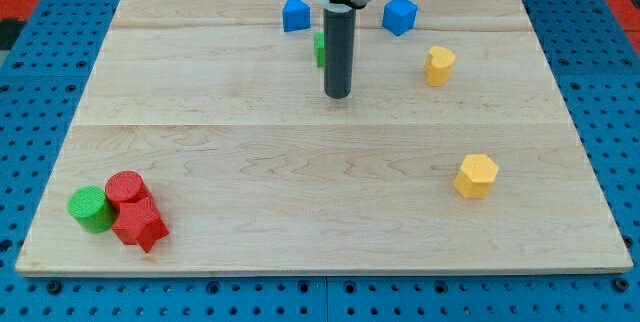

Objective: Move the green star towards the center left

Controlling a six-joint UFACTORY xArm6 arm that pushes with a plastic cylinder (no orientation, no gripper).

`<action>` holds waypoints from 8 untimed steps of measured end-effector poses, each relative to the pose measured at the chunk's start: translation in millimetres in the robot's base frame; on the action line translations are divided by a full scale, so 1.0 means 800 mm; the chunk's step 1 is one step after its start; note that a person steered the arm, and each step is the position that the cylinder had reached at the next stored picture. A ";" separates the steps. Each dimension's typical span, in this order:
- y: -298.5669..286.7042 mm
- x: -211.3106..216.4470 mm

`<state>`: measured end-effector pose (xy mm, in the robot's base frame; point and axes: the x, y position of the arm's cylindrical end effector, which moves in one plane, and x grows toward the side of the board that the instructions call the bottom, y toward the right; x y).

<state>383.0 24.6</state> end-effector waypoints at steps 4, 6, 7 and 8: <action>-0.052 -0.083; -0.052 -0.116; -0.104 -0.113; -0.162 -0.100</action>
<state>303.1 -105.3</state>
